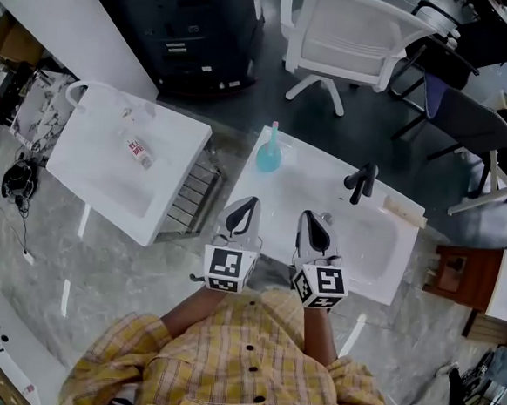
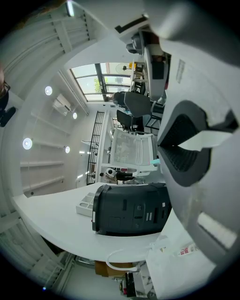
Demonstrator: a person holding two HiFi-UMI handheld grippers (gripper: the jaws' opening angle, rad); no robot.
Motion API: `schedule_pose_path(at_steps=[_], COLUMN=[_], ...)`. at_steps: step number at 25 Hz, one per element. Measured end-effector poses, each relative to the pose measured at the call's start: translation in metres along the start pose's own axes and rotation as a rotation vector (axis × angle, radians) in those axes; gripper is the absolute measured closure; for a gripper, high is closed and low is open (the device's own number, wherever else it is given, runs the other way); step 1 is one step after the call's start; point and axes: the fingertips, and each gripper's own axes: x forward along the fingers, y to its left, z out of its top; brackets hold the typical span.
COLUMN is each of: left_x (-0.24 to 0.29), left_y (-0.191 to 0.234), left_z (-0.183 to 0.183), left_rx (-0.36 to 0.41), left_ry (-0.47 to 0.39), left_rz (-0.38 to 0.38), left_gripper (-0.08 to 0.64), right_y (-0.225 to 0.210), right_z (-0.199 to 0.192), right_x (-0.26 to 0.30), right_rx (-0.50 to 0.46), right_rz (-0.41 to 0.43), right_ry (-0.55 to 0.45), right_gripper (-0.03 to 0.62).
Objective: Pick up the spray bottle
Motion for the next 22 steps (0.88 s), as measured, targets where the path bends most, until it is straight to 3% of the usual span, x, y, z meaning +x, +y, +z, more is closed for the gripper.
schedule_pose_path(at_steps=[17,22], left_x=[0.067,0.083], left_y=[0.024,0.029], left_z=[-0.018,-0.023], left_rx=[-0.019,-0.023], left_ry=[0.084,0.100], left_rz=[0.040,0.044], left_gripper=[0.560,0.530], right_y=[-0.026,-0.028], right_z=[-0.017,-0.021], right_x=[0.041,0.051], right_rx=[0.033,0.038], right_rz=[0.018,0.024], right_ry=[0.070,0.084], right_gripper=[0.592,0.592])
